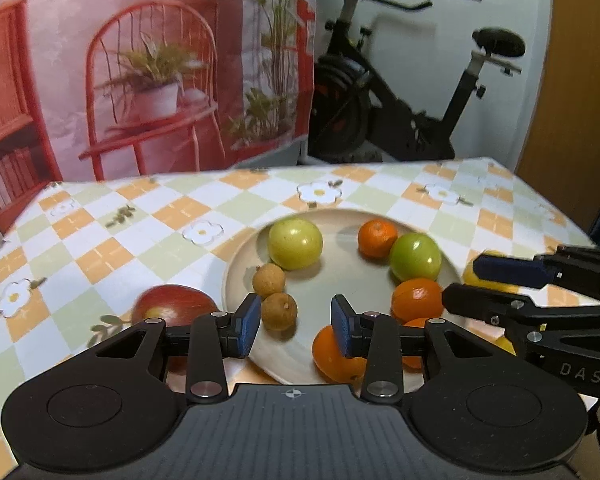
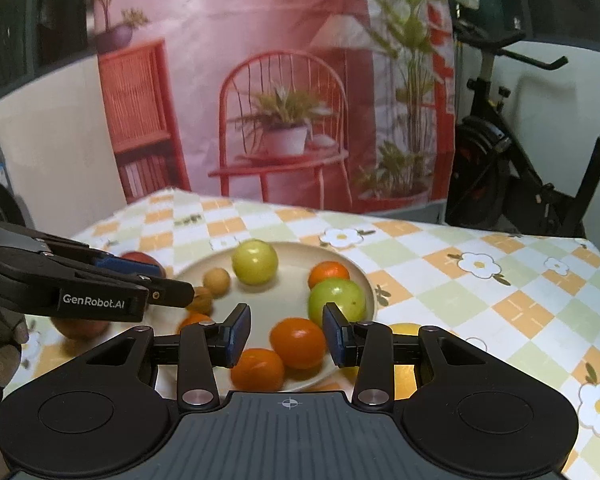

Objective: Organize fruits
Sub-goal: 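Withdraw both tools and move them toward the yellow lemons beside the plate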

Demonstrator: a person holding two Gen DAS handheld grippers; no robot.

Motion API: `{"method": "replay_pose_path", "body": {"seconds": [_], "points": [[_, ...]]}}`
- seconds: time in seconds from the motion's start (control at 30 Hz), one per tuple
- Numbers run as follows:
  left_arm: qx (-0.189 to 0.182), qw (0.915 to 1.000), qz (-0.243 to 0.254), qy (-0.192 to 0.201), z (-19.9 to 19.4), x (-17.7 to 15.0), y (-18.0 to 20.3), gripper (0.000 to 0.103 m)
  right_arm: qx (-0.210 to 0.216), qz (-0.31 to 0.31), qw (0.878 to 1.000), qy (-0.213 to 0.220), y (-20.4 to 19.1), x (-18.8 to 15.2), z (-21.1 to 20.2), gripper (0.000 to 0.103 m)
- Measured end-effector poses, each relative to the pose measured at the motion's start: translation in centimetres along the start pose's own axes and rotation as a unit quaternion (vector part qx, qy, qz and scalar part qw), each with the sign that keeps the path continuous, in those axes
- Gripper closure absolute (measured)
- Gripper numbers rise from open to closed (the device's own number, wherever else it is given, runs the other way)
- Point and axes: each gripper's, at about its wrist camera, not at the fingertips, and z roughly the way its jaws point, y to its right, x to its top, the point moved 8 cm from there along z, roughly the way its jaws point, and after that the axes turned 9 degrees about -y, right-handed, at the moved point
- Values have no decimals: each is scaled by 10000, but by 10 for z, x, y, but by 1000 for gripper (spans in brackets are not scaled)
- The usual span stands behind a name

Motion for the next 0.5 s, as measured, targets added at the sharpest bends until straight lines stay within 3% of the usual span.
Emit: {"method": "replay_pose_path", "body": {"seconds": [0.2, 0.5], "points": [[10, 9996, 201, 220, -37, -21, -1, 62, 141, 159, 9996, 188, -15, -16, -19, 66], [197, 9996, -163, 119, -60, -48, -31, 62, 307, 142, 9993, 166, -35, -33, -31, 66]]}}
